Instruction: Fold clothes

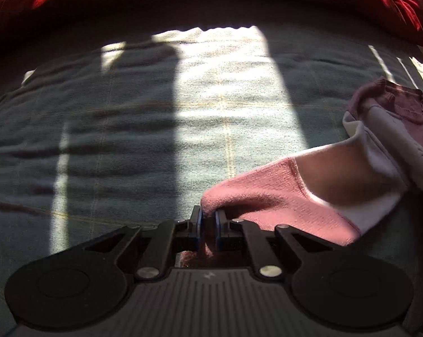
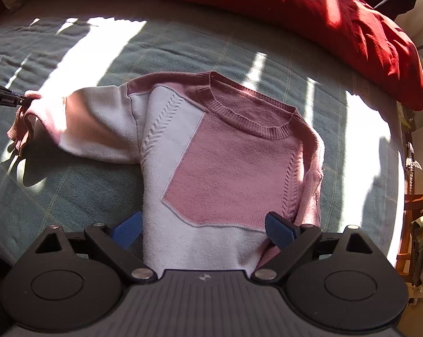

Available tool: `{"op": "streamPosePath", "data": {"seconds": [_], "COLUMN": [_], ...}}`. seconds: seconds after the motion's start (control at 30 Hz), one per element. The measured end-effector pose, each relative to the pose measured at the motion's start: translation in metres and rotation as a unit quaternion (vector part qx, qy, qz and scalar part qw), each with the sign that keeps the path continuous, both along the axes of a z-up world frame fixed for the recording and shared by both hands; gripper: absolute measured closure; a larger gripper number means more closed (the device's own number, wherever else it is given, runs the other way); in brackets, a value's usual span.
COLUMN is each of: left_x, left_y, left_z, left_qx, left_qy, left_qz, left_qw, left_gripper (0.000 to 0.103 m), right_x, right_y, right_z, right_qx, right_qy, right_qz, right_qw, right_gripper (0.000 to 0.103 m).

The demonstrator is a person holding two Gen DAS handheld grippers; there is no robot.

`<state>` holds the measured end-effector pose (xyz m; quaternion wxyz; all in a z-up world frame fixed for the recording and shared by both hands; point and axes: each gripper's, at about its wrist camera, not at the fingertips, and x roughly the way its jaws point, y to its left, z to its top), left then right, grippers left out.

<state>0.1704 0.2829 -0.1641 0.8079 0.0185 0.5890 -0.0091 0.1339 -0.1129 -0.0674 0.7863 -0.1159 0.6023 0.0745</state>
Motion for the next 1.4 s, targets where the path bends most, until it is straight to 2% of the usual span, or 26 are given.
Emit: {"op": "streamPosePath", "data": {"seconds": [0.13,0.27,0.37,0.4,0.43,0.5,0.6,0.73,0.87,0.97,1.03,1.1,1.13,1.2,1.33,1.4], "left_x": [-0.003,0.000,0.008,0.012,0.015,0.021,0.024,0.021,0.015,0.008,-0.002,-0.016,-0.026,-0.045,-0.079,-0.086], "left_y": [0.026,0.052,0.061,0.063,0.064,0.066,0.068,0.072,0.087,0.105,0.112,0.118,0.119,0.122,0.124,0.123], "left_z": [0.008,0.006,0.002,-0.001,-0.003,-0.007,-0.006,-0.001,0.011,0.017,0.014,0.006,-0.001,-0.015,-0.048,-0.060], "left_qx": [0.050,0.069,0.064,0.059,0.055,0.047,0.051,0.054,0.084,0.060,0.021,-0.042,-0.079,-0.151,-0.255,-0.261], "left_qy": [0.005,0.013,0.019,0.025,0.030,0.038,0.033,0.031,0.018,0.019,0.025,0.035,0.037,0.042,0.038,0.031], "left_qz": [0.007,0.033,0.050,0.055,0.058,0.066,0.071,0.080,0.115,0.163,0.201,0.256,0.289,0.351,0.462,0.492], "left_qw": [0.9987,0.9970,0.9965,0.9965,0.9963,0.9960,0.9956,0.9948,0.9897,0.9847,0.9790,0.9651,0.9535,0.9230,0.8485,0.8303], "left_gripper": [0.096,0.096,0.096,0.094,0.088,0.085,0.083,0.074,0.074,0.072,0.066,0.063,0.063,0.062,0.062,0.062], "right_x": [0.007,0.010,0.011,0.011,0.011,0.009,0.006,0.003,0.003,0.005,0.007,0.008,0.009,0.010,0.012,0.013], "right_y": [0.007,0.011,0.009,0.008,0.006,0.002,-0.005,-0.011,-0.011,-0.008,-0.006,-0.004,-0.003,-0.001,-0.002,-0.003], "right_z": [0.000,0.000,0.000,0.000,0.000,0.001,-0.001,-0.003,-0.005,-0.005,-0.005,-0.006,-0.005,-0.005,-0.005,-0.004], "right_qx": [-0.001,-0.001,-0.005,-0.006,-0.006,-0.007,-0.009,-0.006,-0.001,0.004,0.008,0.011,0.011,0.012,0.011,0.011], "right_qy": [-0.005,-0.008,-0.010,-0.008,-0.008,-0.007,-0.004,0.001,0.003,0.001,0.000,0.001,-0.001,0.000,0.002,0.003], "right_qz": [0.011,0.023,0.025,0.024,0.023,0.019,0.011,-0.001,0.000,0.005,0.008,0.012,0.014,0.020,0.020,0.018], "right_qw": [1.000,1.000,1.000,1.000,1.000,1.000,1.000,1.000,1.000,1.000,1.000,1.000,1.000,1.000,1.000,1.000], "right_gripper": [0.007,0.007,0.007,0.007,0.007,0.007,0.007,0.007,0.007,0.007,0.007,0.007,0.007,0.007,0.007,0.007]}}
